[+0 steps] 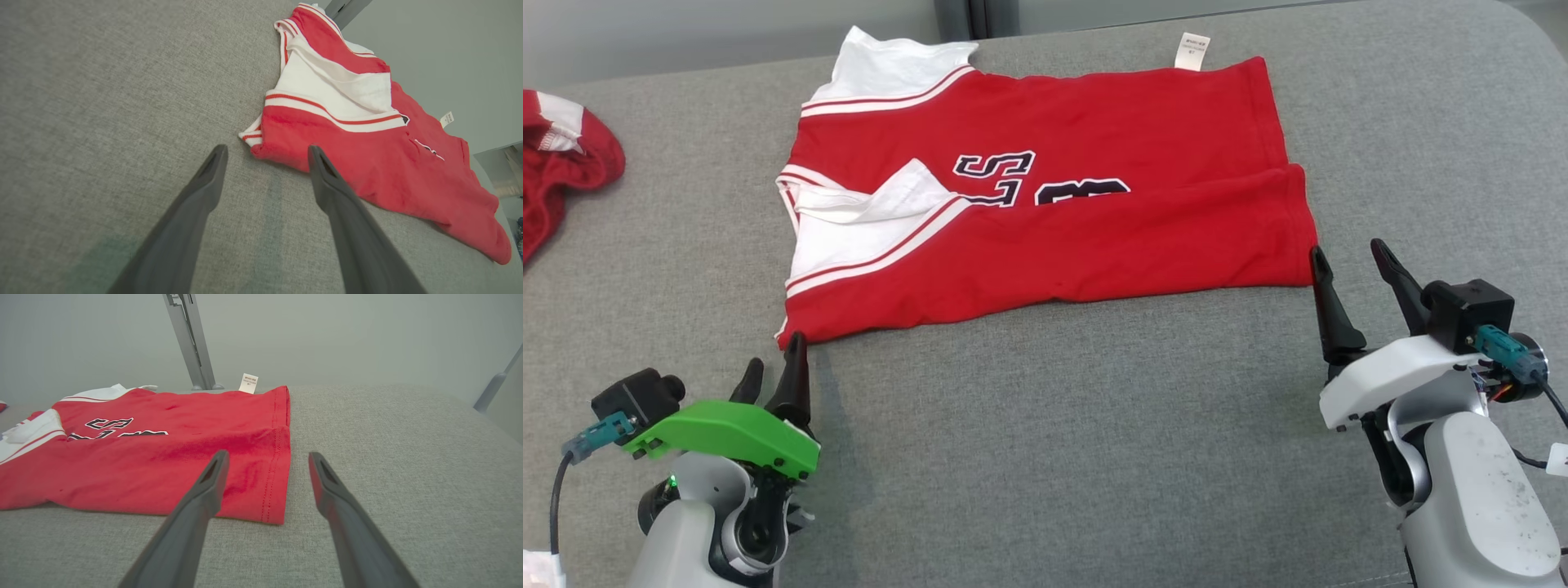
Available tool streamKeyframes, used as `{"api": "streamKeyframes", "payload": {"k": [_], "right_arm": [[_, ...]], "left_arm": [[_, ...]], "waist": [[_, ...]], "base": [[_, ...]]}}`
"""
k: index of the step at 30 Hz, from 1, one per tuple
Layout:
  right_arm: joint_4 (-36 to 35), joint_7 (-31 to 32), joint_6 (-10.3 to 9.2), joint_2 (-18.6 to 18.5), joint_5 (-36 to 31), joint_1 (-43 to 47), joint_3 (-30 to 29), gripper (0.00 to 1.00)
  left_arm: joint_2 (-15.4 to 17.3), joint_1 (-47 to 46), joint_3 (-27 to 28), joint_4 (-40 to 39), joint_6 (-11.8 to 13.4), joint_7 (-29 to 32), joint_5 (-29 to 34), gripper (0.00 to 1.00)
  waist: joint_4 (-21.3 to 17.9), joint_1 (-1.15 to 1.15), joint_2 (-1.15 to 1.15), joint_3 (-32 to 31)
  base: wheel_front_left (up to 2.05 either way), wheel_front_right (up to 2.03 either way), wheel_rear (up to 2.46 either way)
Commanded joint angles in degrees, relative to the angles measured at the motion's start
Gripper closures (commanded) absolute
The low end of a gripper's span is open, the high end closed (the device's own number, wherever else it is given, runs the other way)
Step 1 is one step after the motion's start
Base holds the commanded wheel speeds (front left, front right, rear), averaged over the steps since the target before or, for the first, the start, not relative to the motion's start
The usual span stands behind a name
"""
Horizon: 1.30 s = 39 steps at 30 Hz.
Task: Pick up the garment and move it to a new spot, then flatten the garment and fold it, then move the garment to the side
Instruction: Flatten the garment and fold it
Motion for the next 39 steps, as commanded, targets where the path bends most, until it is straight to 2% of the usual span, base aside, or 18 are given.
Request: {"api": "streamKeyframes", "payload": {"k": [1, 5, 10, 11, 13, 15, 20, 30, 31, 32, 35, 39], "right_arm": [[-0.44, 0.42, -0.06, -0.21, -0.02, 0.35, 0.17, 0.0], [-0.82, 1.75, -0.06, -0.21, 0.52, -0.75, 0.76, 0.0], [0.72, 3.16, -0.06, -0.2, 2.08, -2.17, 0.73, 0.0], [1.31, 3.41, -0.06, -0.19, 2.59, -2.5, 0.74, 0.0], [2.49, 4.12, -0.06, -0.21, 3.41, -3.27, 0.77, 0.0], [3.71, 4.75, -0.06, -0.2, 4.23, -4.09, 0.91, 0.0], [7.18, 5.96, -0.06, -0.19, 4.68, -6.58, 0.76, 0.0], [16.79, 7.81, -0.06, -0.21, 7.24, -10.95, 1.01, 0.0], [17.92, 7.6, -0.06, -0.2, 7.65, -11.59, 1.31, 0.13], [18.77, 7.56, -0.06, -0.18, 8.25, -12.04, 1.72, 0.55], [20.96, 7.22, -0.06, -0.13, 10.41, -13.58, 3.37, 1.0], [22.41, 5.41, -0.06, -0.19, 12.03, -15.78, 3.47, 1.0]], "left_arm": [[-0.38, 0.12, 0.21, -0.29, 0.34, 0.6, -0.8, 0.0], [-1.24, -1.34, 0.97, -0.32, 1.11, 2.56, -3.2, 0.0], [-2.65, -3.39, 2.56, 0.45, 0.71, 2.93, -6.54, 0.0], [-2.77, -3.94, 2.91, 0.75, 0.56, 2.54, -6.88, 0.12], [-2.88, -4.81, 3.15, 1.2, 0.1, 1.65, -6.98, 0.51], [-3.1, -5.47, 3.2, 1.46, -0.95, 0.85, -7.23, 0.7], [-3.49, -6.65, 3.04, 1.41, -2.92, -1.87, -6.75, 1.0], [-3.83, -7.53, 1.81, 0.31, -4.87, -6.16, -5.2, 1.0], [-3.8, -7.66, 1.64, 0.09, -5.03, -6.67, -4.93, 1.0], [-3.77, -7.75, 1.52, -0.11, -5.25, -7.06, -4.8, 1.0], [-3.72, -8.03, 1.0, -0.83, -5.91, -7.98, -4.62, 1.0], [-3.38, -8.2, 0.61, -1.84, -6.43, -9.05, -4.67, 1.0]], "waist": [[-0.34, 0.0, 0.0, 0.49], [-0.96, 0.0, 0.0, 1.46], [-1.56, 0.0, 0.0, 2.76], [-1.64, 0.0, 0.0, 2.99], [-1.75, 0.0, 0.0, 3.39], [-1.77, 0.0, 0.0, 3.71], [-1.36, 0.0, 0.0, 4.36], [0.17, 0.0, 0.0, 5.18], [0.29, 0.0, 0.0, 5.25], [0.38, 0.0, 0.0, 5.27], [0.5, 0.0, 0.0, 5.14], [0.34, 0.0, 0.0, 4.57]], "base": [[0.0, 0.0, 0.0], [0.0, 0.0, 0.0], [0.0, 0.0, 0.0], [0.0, 0.0, 0.0], [0.0, 0.0, 0.0], [0.0, 0.0, 0.0], [0.0, 0.0, 0.0], [0.0, 0.0, 0.0], [0.0, 0.0, 0.0], [0.0, 0.0, 0.0], [0.0, 0.0, 0.0], [0.0, 0.0, 0.0]]}}
